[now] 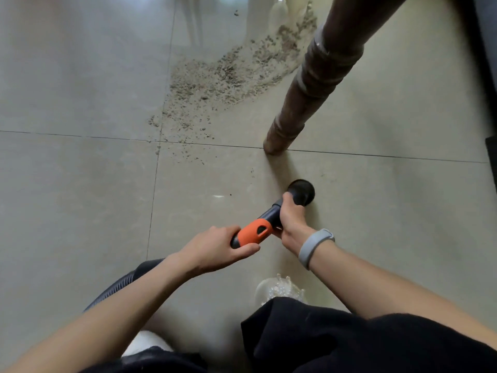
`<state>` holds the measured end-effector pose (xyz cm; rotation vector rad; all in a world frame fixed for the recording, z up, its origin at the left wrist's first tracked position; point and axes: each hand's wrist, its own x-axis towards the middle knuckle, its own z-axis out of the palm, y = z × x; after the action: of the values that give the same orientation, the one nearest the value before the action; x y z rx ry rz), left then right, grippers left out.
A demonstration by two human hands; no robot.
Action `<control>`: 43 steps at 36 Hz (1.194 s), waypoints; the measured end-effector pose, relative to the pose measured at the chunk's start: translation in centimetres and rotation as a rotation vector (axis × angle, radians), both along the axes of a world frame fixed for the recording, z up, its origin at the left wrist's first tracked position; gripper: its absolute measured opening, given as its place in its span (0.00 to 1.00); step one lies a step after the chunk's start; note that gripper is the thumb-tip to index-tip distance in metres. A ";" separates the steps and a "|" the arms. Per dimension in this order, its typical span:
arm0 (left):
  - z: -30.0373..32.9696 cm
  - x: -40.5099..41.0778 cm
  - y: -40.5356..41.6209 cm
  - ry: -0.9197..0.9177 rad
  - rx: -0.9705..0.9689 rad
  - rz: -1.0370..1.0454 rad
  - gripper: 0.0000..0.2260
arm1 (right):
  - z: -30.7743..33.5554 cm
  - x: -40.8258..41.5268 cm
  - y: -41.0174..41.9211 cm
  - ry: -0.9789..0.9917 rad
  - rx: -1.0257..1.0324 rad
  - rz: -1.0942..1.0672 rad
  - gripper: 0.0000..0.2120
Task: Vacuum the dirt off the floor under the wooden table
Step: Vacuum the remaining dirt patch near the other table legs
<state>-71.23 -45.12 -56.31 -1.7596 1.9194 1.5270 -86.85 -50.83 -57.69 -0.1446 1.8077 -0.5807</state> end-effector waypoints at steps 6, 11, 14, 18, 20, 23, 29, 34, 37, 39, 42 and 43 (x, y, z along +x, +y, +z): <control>-0.2 -1.9 -0.7 0.133 0.158 -0.116 0.17 | -0.1 -5.6 -1.1 0.157 -0.110 -0.138 0.16; 0.3 -3.8 -1.4 0.010 0.016 -0.258 0.20 | 0.0 -8.0 -1.3 0.182 -0.146 -0.159 0.14; 0.6 -3.8 -1.9 0.000 -0.014 -0.226 0.20 | 0.1 -7.8 -2.7 0.155 -0.147 -0.120 0.18; 0.5 -2.1 -2.0 0.085 0.074 -0.094 0.14 | 0.2 -5.5 -4.0 0.057 -0.160 -0.039 0.22; 0.3 -1.3 -1.7 0.136 0.135 -0.037 0.13 | -0.1 -4.4 -4.0 0.026 -0.167 0.007 0.23; -0.1 -0.7 -1.1 0.197 0.210 0.022 0.14 | -0.9 -3.6 -3.3 0.020 -0.136 0.009 0.20; 0.6 -0.2 -2.7 -0.073 0.022 -0.161 0.22 | -1.8 -5.4 -0.8 0.063 -0.045 -0.150 0.21; 1.8 -1.8 -4.0 -0.305 -0.384 -0.353 0.23 | -1.0 -6.6 0.0 0.096 -0.029 -0.304 0.24; 2.0 -2.6 -4.1 -0.295 -0.397 -0.337 0.22 | -0.7 -6.7 -1.3 0.160 -0.055 -0.309 0.26; 2.0 -2.8 -4.3 -0.280 -0.371 -0.301 0.21 | -0.8 -6.5 -2.5 0.166 -0.091 -0.286 0.23; 2.1 -2.2 -5.1 -0.278 -0.333 -0.251 0.20 | -0.9 -5.7 -4.4 0.121 -0.127 -0.219 0.23; 2.3 -1.8 -5.6 -0.286 -0.317 -0.241 0.20 | -0.7 -5.4 -4.9 0.089 -0.131 -0.195 0.24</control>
<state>-73.01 -50.68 -53.99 -1.6665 2.2103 0.8783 -92.27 -55.76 -58.41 -0.0847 1.8823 -0.8437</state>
